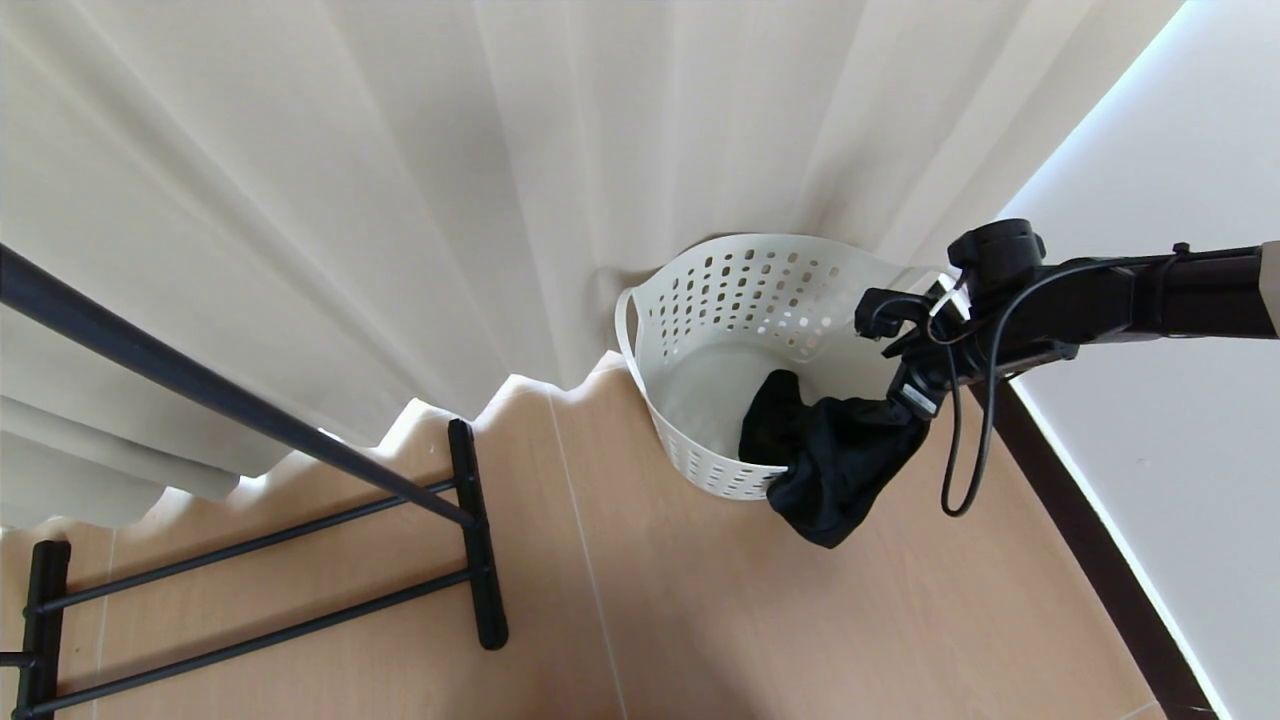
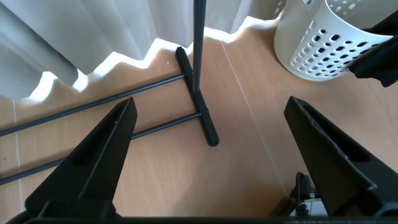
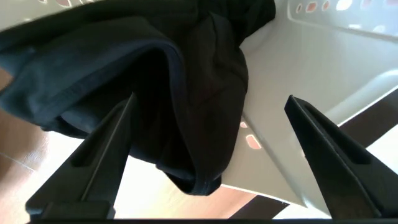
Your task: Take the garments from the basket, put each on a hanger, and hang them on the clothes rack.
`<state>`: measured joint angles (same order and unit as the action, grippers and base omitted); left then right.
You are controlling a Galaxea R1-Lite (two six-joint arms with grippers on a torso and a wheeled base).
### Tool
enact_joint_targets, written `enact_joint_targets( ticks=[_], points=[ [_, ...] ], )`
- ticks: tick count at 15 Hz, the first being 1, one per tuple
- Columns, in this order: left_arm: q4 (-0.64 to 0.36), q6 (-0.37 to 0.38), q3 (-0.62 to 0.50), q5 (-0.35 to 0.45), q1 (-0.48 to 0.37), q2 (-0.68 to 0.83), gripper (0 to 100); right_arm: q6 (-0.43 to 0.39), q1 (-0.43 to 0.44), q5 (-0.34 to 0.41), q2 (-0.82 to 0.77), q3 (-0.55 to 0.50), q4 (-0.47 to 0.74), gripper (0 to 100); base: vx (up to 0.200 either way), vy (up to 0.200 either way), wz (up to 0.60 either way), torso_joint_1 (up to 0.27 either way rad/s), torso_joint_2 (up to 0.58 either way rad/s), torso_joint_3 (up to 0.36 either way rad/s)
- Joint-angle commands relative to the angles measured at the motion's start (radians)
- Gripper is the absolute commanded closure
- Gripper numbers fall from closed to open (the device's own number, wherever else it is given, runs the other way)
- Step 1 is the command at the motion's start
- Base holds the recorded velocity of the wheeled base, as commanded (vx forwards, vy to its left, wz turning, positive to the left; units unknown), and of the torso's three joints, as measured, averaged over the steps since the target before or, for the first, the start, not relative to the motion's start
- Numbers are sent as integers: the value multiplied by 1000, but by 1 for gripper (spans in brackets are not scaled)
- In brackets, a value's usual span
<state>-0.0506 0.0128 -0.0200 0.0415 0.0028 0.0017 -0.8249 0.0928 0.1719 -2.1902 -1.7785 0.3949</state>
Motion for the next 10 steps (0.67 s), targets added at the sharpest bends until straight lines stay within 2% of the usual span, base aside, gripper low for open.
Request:
enact_joint_targets(
  ticks=[1,10],
  points=[
    [0,0,0,0,0,0,0,0,-1,0,-20,-9,-1,0,0,0,0,0,0,0],
    [0,0,0,0,0,0,0,0,16,-2,-75,-24,-2,0,0,0,0,0,0,0]
  ],
)
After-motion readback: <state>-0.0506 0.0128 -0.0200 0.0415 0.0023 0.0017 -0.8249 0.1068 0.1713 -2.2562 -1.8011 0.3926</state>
